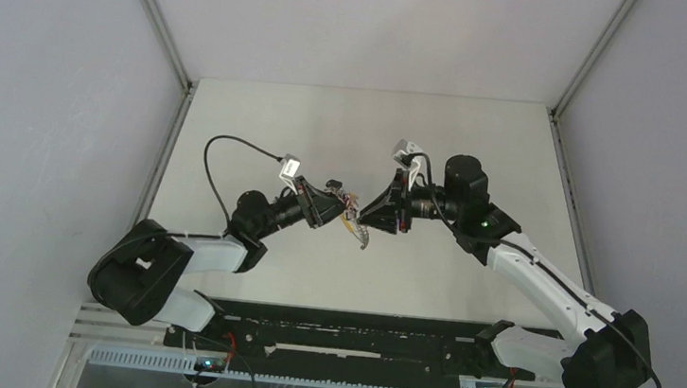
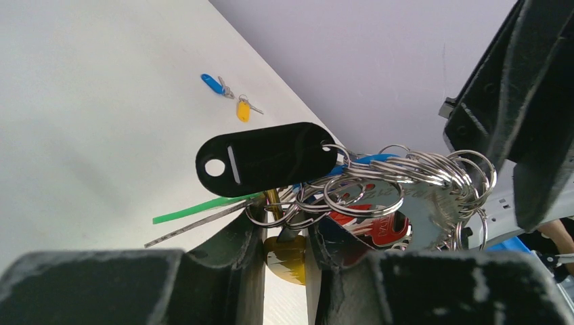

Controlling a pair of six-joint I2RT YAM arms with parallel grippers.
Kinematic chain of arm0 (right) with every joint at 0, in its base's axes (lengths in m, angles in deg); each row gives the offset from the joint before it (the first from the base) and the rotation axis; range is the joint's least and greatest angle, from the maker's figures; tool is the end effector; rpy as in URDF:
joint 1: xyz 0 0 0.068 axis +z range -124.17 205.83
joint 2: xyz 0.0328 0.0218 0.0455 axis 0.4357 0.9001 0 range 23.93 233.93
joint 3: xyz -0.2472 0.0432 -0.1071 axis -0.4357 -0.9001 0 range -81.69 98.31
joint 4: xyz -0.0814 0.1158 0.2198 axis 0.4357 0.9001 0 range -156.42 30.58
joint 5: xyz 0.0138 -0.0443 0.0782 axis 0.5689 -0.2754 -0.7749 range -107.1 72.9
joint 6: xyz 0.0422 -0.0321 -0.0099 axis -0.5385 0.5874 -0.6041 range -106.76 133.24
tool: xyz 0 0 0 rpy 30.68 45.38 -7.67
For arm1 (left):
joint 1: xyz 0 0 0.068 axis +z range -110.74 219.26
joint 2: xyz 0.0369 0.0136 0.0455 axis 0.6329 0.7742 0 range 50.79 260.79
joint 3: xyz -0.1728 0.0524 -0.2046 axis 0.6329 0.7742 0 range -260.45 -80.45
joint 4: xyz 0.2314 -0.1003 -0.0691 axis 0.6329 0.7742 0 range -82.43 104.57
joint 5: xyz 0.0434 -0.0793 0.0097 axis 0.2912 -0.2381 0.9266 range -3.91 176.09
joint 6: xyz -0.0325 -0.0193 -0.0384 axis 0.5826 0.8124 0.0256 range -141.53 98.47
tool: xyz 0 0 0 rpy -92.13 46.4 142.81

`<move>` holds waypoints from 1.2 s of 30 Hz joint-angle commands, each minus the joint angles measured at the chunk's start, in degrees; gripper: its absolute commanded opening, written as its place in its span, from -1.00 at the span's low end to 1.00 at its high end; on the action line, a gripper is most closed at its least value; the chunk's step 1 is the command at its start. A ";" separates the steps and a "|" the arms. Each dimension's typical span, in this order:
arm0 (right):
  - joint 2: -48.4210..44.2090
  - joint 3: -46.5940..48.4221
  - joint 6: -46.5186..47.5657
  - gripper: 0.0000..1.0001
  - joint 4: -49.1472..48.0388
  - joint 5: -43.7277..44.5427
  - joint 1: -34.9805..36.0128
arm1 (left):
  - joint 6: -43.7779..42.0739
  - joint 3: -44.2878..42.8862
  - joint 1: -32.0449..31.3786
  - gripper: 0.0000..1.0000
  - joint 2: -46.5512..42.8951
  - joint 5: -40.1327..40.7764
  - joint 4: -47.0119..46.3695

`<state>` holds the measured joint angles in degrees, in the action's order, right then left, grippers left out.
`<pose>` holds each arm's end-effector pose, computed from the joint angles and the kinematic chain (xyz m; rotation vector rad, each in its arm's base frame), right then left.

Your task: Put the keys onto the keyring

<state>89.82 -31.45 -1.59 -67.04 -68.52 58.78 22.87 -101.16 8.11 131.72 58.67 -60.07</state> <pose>0.2007 0.1632 0.3212 -0.9615 1.7114 1.3825 0.2113 -0.1469 0.2051 0.2512 1.6030 -1.3919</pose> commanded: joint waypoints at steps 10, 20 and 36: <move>-8.02 2.50 14.33 -0.33 9.56 31.16 11.43 | -3.56 -1.71 -0.16 -0.99 -6.94 5.41 7.65; -8.12 1.27 24.00 -0.20 5.59 62.23 27.83 | -1.25 -0.02 -1.31 -1.00 -9.02 13.78 5.30; -2.51 2.46 35.22 -0.19 -0.29 75.00 35.10 | 0.38 2.17 -2.82 -0.99 -11.91 21.87 4.63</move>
<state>86.17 -31.36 29.34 -62.89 1.31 91.63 21.56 -100.29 5.94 121.58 76.31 -51.35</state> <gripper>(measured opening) 0.397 0.260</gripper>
